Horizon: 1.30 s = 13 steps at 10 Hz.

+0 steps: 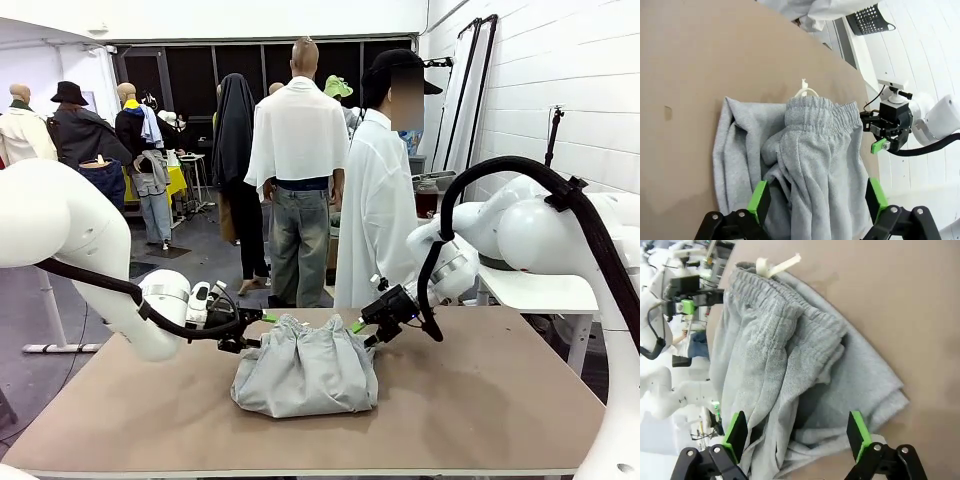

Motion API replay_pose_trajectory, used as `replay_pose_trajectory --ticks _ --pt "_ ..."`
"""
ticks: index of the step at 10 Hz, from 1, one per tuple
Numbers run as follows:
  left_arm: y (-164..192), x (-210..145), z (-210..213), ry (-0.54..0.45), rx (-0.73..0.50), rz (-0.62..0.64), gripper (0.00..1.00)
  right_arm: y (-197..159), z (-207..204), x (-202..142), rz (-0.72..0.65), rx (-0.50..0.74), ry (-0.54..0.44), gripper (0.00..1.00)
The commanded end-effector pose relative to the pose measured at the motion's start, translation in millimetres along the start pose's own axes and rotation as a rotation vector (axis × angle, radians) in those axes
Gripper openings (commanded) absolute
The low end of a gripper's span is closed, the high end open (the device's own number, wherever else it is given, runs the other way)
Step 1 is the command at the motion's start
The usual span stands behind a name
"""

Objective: Fold the training pants.
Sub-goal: Fold the Training pants in half.

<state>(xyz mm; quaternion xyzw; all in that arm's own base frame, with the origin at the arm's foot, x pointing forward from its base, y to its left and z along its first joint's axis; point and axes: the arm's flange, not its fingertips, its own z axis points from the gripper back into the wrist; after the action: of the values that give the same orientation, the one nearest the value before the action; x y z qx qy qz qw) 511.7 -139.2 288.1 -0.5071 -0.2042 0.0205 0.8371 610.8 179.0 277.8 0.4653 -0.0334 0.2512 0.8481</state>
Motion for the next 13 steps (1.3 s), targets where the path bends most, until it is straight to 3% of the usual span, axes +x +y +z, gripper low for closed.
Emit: replay_pose_trajectory --ticks 1,4,5,6,7,13 --pt "-12.0 2.3 31.2 -0.023 0.039 -0.014 1.0 11.3 24.9 11.9 -0.003 -0.101 0.007 1.0" --pt "-30.6 5.2 59.8 -0.05 0.069 -0.057 1.0 30.6 63.4 17.8 0.02 -0.181 0.01 1.0" --pt "-33.4 4.6 59.9 -0.046 0.07 -0.061 1.0 34.1 66.1 17.5 0.029 -0.174 0.019 1.0" --pt "-38.6 6.0 56.3 0.025 0.017 -0.058 1.0 25.0 63.5 14.7 0.039 -0.147 -0.004 1.0" --pt "-29.0 8.5 58.9 -0.068 0.046 -0.077 1.0 25.0 63.5 14.7 0.039 -0.147 -0.004 1.0" --pt "-29.0 8.5 58.9 -0.068 0.046 -0.077 1.0 25.0 63.5 14.7 0.039 -0.147 -0.004 1.0"
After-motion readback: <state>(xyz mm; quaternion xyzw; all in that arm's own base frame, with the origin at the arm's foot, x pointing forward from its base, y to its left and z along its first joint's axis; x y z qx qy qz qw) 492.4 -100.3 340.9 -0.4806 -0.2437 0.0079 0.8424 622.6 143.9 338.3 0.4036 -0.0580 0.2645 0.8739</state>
